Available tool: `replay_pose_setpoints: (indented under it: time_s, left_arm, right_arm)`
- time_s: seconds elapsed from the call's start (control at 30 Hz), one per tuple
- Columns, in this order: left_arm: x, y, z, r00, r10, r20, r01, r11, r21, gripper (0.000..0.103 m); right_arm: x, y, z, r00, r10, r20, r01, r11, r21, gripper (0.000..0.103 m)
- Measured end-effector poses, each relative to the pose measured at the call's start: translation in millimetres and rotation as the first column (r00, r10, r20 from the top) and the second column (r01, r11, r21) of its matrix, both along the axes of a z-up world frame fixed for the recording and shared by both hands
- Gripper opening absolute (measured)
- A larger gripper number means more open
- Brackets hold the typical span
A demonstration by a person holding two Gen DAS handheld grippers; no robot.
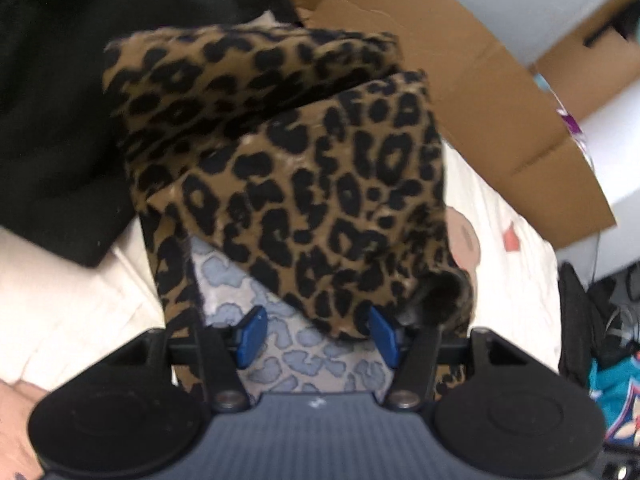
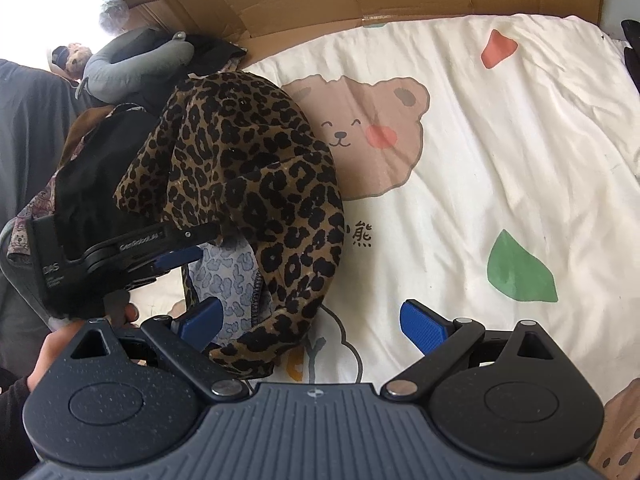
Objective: Fold clothes
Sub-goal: 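Lift the leopard garment with the left gripper while the right tool approaches it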
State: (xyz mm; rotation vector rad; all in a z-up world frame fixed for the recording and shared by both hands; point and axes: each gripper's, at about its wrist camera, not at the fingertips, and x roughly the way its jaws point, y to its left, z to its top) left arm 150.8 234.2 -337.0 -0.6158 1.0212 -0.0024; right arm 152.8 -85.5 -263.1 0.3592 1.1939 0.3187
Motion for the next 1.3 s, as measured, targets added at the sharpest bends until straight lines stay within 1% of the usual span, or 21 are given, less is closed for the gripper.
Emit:
replay_pose_setpoints:
  time_s: [0.13,0.33,0.4,0.47,0.5,0.53,0.57,0.63,0.77,0.9,1.03,1.13,1.3]
  left_arm:
    - [4.1,1.0,-5.4,1.000,0.023,0.014,-0.022,1.000,-0.012,0.060]
    - [10.2,-0.7,-16.3,0.998,0.058,0.001,-0.058,0.998,-0.025,0.060]
    - [8.1,-3.7,-11.9,0.998,0.055,0.012,-0.054,0.998,-0.015,0.051]
    - [4.8,-7.4,-4.7,0.999,0.044,0.028,-0.044,0.999,0.000,0.029]
    - [3.2,-9.2,-1.1,0.999,0.038,0.036,-0.039,0.999,0.008,0.025]
    - [1.6,-11.0,2.5,0.999,0.033,0.043,-0.034,0.999,0.016,0.018]
    - [0.0,-12.9,6.1,0.998,0.027,0.051,-0.029,0.999,0.024,0.015]
    - [-3.3,-16.6,13.3,0.998,0.016,0.067,-0.019,0.999,0.039,0.012]
    - [-11.7,-24.4,29.7,0.995,-0.011,0.095,0.005,0.998,0.062,0.009]
    - [-23.7,-33.3,48.3,0.991,-0.064,0.117,0.056,0.996,0.065,0.008]
    - [-32.0,-47.3,66.5,0.984,-0.118,0.131,0.110,0.991,0.070,0.008]
    - [-34.1,-57.7,74.3,0.977,-0.162,0.137,0.152,0.985,0.082,0.008]
    - [-40.4,-77.9,78.5,0.959,-0.247,0.137,0.234,0.967,0.105,0.007]
  right_arm:
    - [0.0,-0.9,-0.2,1.000,-0.007,-0.002,0.007,1.000,0.002,0.098]
    - [-3.8,-2.2,-2.7,1.000,-0.009,-0.014,0.009,1.000,-0.008,0.098]
    - [-4.0,-4.3,-2.6,1.000,-0.015,-0.017,0.015,1.000,-0.012,0.097]
    - [-4.0,-6.5,-2.7,1.000,-0.023,-0.018,0.023,1.000,-0.013,0.097]
    - [-3.9,-7.1,-2.7,0.999,-0.027,-0.017,0.027,1.000,-0.012,0.097]
    - [-3.6,-7.5,-2.7,0.999,-0.029,-0.016,0.029,1.000,-0.010,0.097]
    - [-3.2,-7.9,-2.7,0.999,-0.032,-0.015,0.032,0.999,-0.008,0.097]
    - [-2.1,-8.3,-1.3,0.999,-0.039,-0.011,0.039,0.999,0.000,0.097]
    - [1.9,-7.4,2.5,0.999,-0.043,0.001,0.043,0.999,0.029,0.097]
    - [6.4,-3.5,5.3,1.000,-0.025,0.000,0.025,0.997,0.078,0.087]
    - [9.2,-1.3,9.0,1.000,-0.029,0.009,0.028,0.994,0.109,0.085]
    - [12.4,-3.3,13.6,0.999,-0.040,0.013,0.038,0.988,0.148,0.081]
    - [17.7,-4.6,18.4,0.999,-0.050,0.009,0.047,0.976,0.213,0.074]
